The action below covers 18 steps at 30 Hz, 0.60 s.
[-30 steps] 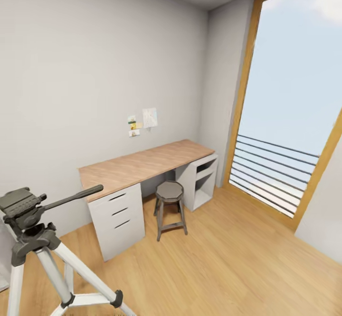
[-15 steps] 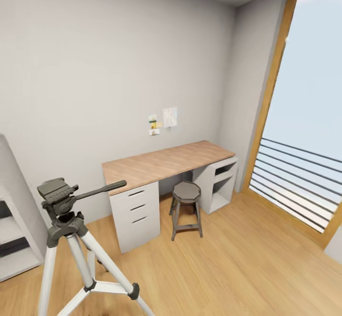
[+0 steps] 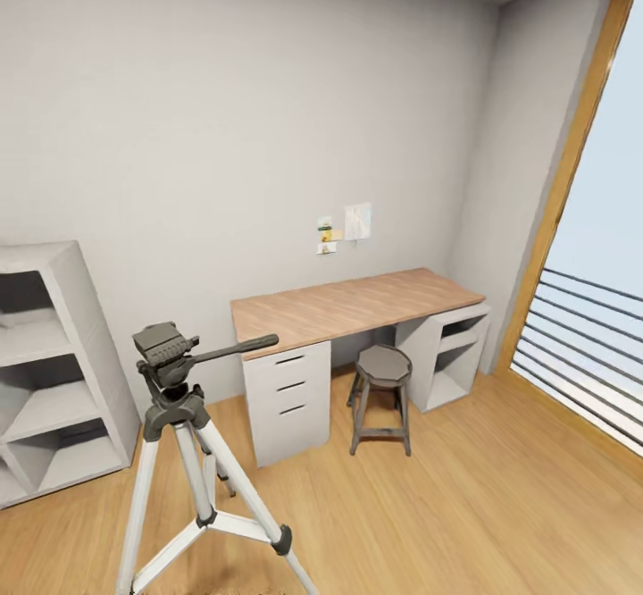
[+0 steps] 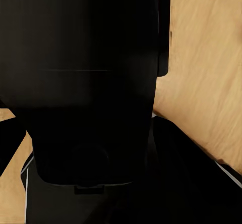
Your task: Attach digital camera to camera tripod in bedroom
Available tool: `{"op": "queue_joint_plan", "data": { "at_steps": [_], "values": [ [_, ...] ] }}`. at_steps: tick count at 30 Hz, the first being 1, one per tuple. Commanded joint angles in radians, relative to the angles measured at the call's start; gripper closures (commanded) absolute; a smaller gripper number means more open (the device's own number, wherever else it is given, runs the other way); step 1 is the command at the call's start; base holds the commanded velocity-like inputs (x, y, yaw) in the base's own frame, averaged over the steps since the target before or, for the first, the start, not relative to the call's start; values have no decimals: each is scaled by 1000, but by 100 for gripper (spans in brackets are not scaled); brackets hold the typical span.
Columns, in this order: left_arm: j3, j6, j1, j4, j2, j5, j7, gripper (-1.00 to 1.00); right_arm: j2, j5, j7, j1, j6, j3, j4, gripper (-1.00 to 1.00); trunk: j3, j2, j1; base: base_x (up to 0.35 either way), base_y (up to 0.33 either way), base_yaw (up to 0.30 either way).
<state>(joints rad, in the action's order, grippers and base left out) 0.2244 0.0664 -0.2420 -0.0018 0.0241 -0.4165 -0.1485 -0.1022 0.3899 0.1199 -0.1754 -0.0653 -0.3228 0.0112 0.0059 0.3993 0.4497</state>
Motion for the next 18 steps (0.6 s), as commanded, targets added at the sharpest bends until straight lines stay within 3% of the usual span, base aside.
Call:
{"op": "queue_joint_plan", "data": {
  "at_steps": [1,18],
  "values": [
    [6,3,0,0,0,4,-3,100,-1,8,3,0,-4,-8,1,-100,0,1,0,0,0,278],
    [5,0,0,0,2,13,23,100,-1,9,3,-1,-4,-7,1,-100,0,1,0,0,0,278]
  ]
}}
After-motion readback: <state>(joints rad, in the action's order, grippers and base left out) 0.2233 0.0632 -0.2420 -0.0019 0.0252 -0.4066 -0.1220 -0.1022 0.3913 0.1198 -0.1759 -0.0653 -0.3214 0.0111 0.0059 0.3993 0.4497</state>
